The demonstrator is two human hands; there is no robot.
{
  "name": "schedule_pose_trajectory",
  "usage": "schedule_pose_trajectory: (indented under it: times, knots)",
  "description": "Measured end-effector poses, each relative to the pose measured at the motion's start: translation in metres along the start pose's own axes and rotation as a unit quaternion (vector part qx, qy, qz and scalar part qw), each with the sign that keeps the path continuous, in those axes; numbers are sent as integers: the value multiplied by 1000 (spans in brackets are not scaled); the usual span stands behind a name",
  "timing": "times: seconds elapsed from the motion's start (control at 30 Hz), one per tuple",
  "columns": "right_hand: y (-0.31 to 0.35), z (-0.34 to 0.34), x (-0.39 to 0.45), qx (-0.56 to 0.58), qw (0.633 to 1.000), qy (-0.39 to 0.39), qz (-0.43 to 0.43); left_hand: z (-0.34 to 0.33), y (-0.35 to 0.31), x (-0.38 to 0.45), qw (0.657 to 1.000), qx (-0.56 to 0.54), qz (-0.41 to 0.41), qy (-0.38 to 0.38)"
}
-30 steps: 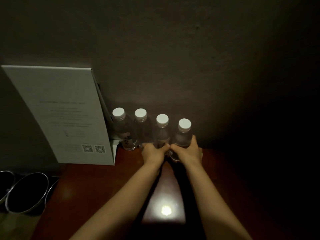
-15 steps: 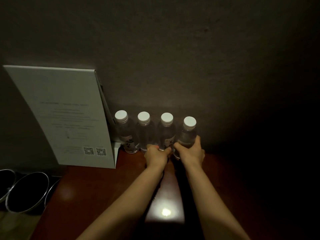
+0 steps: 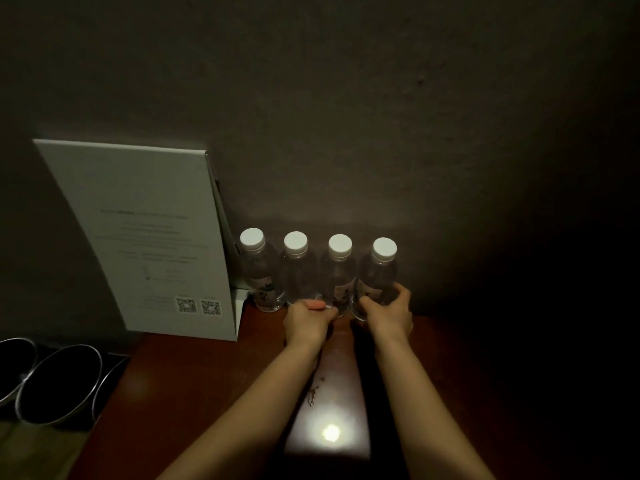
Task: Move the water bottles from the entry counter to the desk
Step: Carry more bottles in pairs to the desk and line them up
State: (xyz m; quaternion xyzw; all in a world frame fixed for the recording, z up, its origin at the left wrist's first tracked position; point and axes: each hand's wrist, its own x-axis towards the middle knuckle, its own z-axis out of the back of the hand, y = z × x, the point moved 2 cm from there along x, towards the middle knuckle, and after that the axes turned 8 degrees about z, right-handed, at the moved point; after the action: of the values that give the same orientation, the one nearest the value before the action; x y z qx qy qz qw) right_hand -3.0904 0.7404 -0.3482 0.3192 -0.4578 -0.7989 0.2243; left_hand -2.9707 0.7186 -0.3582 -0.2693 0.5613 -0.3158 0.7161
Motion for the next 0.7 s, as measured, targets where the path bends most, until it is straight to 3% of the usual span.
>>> schedule_pose_trajectory:
  times: [0.17,0.33,0.5,0.7]
  knots:
    - [0,5,-22,6,1000,-11,-20,18,-12,-27,993,-58,-45,95]
    - [30,17,-66,63,996,-38,46,50,-27,-63,985,-73,-100,122]
    - [91,14,-139,145,968,107,173,117,-50,-109,972,-95,-185,112]
    - [171,-36,-295,180,888,309,289,272,-65,-186,944,-193,-239,122]
